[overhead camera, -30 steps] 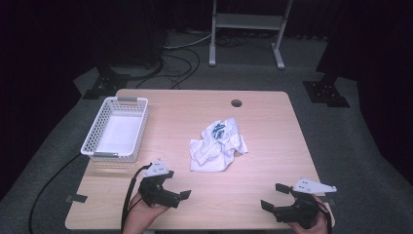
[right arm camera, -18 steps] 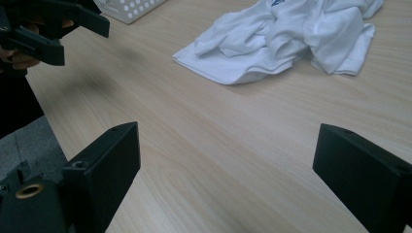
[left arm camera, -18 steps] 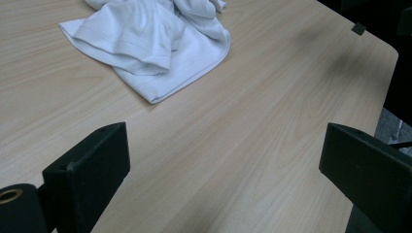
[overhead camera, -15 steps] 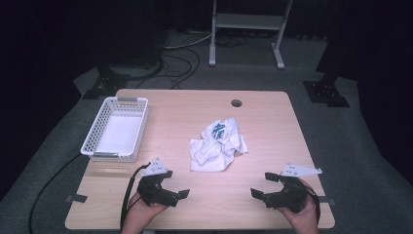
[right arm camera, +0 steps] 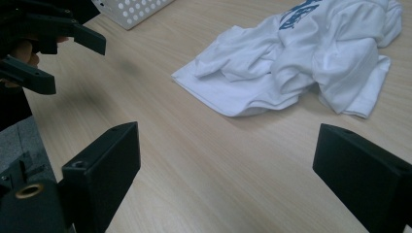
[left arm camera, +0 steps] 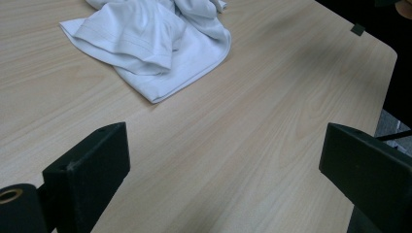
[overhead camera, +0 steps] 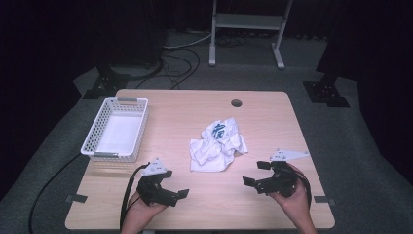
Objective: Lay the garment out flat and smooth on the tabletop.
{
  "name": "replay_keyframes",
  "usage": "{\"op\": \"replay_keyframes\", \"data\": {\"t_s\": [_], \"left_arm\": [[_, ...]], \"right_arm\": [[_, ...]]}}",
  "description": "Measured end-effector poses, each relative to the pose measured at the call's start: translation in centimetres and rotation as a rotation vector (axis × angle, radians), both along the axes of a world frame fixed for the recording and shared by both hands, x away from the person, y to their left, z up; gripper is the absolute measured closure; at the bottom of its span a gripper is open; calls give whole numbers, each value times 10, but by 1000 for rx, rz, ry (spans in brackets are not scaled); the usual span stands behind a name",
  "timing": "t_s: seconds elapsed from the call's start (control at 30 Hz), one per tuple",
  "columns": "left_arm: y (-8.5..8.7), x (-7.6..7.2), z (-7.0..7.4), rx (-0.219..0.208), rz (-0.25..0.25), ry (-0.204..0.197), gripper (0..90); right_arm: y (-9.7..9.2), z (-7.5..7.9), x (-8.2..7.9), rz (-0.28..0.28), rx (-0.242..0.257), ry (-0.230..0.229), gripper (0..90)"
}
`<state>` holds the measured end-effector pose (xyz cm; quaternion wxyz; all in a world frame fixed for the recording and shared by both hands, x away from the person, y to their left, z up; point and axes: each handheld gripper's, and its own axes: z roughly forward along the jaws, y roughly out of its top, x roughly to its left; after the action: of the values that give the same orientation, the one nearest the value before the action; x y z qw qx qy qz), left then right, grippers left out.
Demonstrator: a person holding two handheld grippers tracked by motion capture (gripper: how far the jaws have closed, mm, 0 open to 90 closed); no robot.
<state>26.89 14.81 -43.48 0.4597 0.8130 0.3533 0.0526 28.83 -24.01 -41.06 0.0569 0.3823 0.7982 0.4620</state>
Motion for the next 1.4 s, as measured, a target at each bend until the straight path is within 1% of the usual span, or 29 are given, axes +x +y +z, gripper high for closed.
{"op": "replay_keyframes", "data": {"t_s": [0.13, 0.17, 0.2, 0.23, 0.3, 0.33, 0.4, 0.43, 0.47, 0.53, 0.57, 0.6, 0.7, 0.77, 0.8, 0.9, 0.93, 0.97, 1.1, 1.17, 1.4], "left_arm": [[2, 0, 1, 2, 4, -4, 31], [2, 0, 1, 2, 4, -4, 31], [2, 0, 1, 0, 7, -6, 31], [4, 0, 1, -6, 10, -3, 31], [4, 1, 2, -5, 10, -4, 32], [5, 1, 1, -5, 10, -4, 32], [5, 1, 1, -3, 13, -3, 31], [5, 1, 1, -3, 13, -3, 31], [6, 2, 0, 0, 15, 0, 31], [7, 2, 0, 1, 19, 2, 31], [9, 3, 0, 2, 23, 1, 31], [9, 3, 0, 2, 23, 1, 31], [13, 4, 0, -5, 32, 1, 31], [14, 4, 0, -3, 32, 1, 31], [14, 4, -1, 0, 32, 1, 31], [15, 4, -1, -1, 37, 5, 31], [15, 4, -1, -1, 37, 5, 31], [15, 5, -2, 1, 37, 6, 31], [16, 5, -2, 1, 39, 5, 31], [17, 4, -1, 2, 40, 4, 31], [18, 3, 1, -2, 45, -6, 31]], "right_arm": [[6, 4, 9, 9, 2, 5, 95], [6, 4, 9, 9, 2, 5, 95], [7, 4, 12, 11, -1, 6, 95], [11, 6, 19, 15, 0, 14, 95], [13, 7, 23, 20, 9, 18, 95], [13, 7, 23, 20, 9, 18, 95], [18, 9, 33, 25, 17, 25, 95], [18, 9, 33, 25, 17, 25, 95], [21, 11, 39, 28, 21, 27, 95], [21, 11, 41, 28, 24, 30, 95], [24, 11, 48, 31, 26, 34, 95], [25, 12, 51, 31, 27, 38, 95], [29, 12, 59, 36, 18, 42, 95], [30, 13, 61, 38, 12, 43, 95], [33, 13, 67, 42, 5, 46, 95], [37, 14, 74, 46, -3, 52, 95], [37, 14, 74, 46, -3, 52, 95], [39, 14, 78, 50, -8, 53, 95], [42, 14, 84, 55, -14, 54, 95], [46, 13, 89, 63, -21, 57, 95], [52, 10, 99, 62, -25, 72, 95]]}}
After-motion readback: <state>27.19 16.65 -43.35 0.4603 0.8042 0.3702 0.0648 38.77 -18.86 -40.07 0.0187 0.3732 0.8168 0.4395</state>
